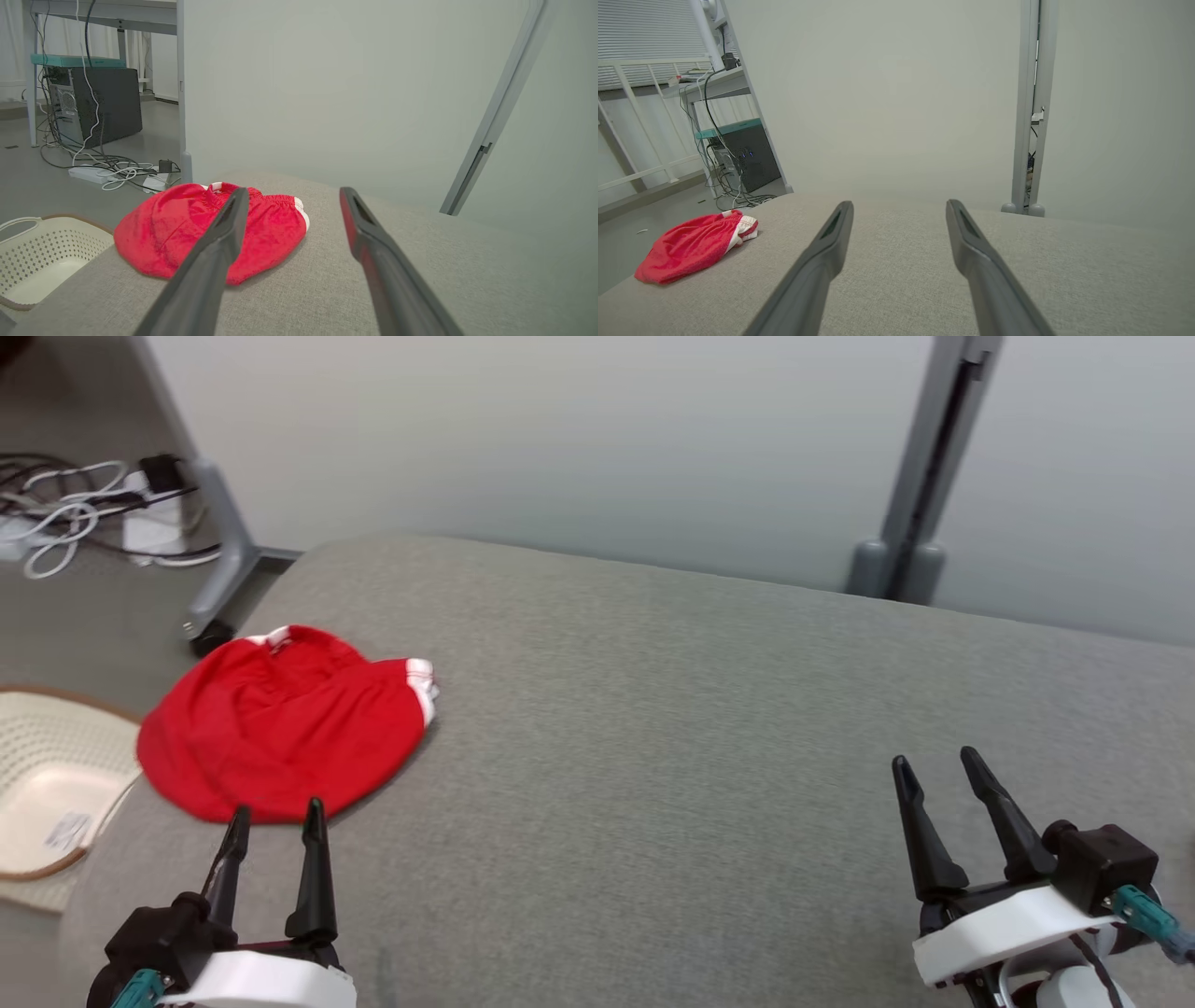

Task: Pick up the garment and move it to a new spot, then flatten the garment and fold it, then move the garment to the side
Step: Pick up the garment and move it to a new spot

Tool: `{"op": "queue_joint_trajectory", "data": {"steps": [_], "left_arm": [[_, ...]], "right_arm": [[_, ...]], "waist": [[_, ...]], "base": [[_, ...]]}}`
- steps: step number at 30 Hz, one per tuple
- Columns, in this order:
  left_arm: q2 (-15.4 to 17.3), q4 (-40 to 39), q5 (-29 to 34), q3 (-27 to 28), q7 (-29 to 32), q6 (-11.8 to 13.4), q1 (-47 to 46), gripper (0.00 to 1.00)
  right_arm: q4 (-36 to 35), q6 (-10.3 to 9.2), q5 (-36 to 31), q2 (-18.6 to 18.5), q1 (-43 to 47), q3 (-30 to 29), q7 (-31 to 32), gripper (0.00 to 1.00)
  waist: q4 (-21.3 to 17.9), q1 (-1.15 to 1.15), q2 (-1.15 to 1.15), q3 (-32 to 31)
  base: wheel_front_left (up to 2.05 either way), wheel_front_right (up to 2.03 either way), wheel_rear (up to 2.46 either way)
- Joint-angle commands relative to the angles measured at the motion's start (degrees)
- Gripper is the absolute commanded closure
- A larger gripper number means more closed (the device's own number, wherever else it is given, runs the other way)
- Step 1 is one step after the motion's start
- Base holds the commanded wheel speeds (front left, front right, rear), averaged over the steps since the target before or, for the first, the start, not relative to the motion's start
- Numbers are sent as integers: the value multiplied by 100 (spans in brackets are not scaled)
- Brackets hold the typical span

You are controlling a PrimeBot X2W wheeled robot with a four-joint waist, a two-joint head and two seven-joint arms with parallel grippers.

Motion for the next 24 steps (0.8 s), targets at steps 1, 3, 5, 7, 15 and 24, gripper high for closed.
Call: {"op": "queue_joint_trajectory", "data": {"steps": [1,3,5,7,15,24], "left_arm": [[21,-7,50,51,1,49,30,0],[20,-9,52,89,1,77,61,0],[20,-12,61,115,1,84,39,0],[19,-15,59,118,1,73,24,0],[19,35,30,83,1,106,-13,0],[195,25,75,96,147,103,-186,0]], "right_arm": [[23,1,44,-18,-41,19,-26,0],[31,1,57,-5,-58,81,-26,0],[42,1,74,8,-80,136,-27,0],[56,1,89,10,-101,181,-27,0],[151,1,117,-9,-146,327,-27,0],[192,1,185,-7,-204,455,-27,0]], "waist": [[312,0,0,2],[465,0,0,-4],[606,0,0,6],[722,0,0,25],[922,0,0,52],[707,0,0,60]], "base": [[0,0,0],[0,0,0],[0,0,0],[0,0,0],[0,0,0],[0,0,0]]}}
